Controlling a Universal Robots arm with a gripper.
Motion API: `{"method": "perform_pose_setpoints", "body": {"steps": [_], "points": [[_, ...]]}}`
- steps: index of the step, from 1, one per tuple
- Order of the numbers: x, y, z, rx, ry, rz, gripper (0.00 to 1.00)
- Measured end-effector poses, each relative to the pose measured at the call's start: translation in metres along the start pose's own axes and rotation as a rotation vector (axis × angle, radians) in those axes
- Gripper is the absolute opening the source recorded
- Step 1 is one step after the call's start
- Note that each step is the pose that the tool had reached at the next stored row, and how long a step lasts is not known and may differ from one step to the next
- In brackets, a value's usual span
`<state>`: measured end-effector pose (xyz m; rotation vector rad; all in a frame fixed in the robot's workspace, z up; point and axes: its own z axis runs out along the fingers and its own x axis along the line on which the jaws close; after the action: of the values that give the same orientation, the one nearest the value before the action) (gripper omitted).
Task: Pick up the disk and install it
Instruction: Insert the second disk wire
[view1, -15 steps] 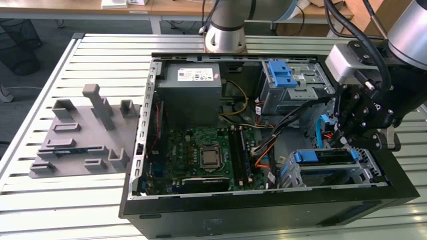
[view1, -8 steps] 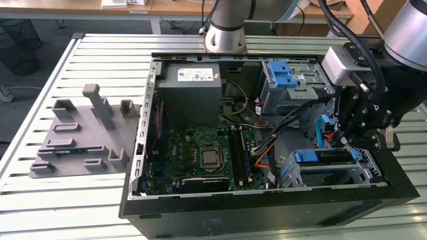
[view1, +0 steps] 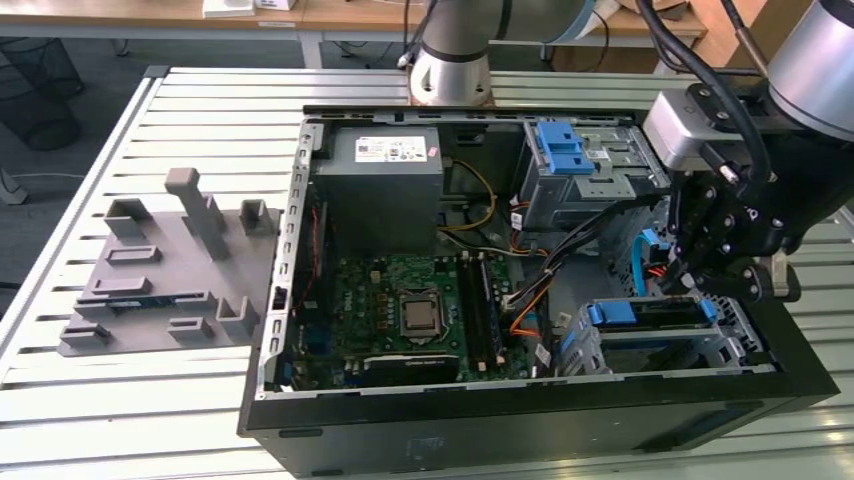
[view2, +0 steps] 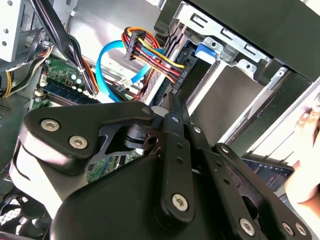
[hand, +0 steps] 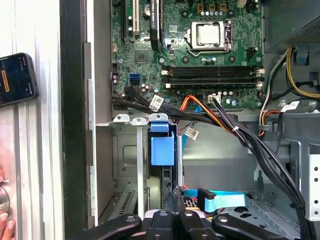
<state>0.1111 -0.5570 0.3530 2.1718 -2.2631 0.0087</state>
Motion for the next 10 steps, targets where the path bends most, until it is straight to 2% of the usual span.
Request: {"method": "perform_pose_setpoints", "body": {"steps": [6,10], "points": [[0.0002,0.0013,-0.0076,0.0019,-0.0004,0.0,0.11],[0.0005,0.0075,-0.0079,0.0056,-0.0005,0.0,0.11]]}}
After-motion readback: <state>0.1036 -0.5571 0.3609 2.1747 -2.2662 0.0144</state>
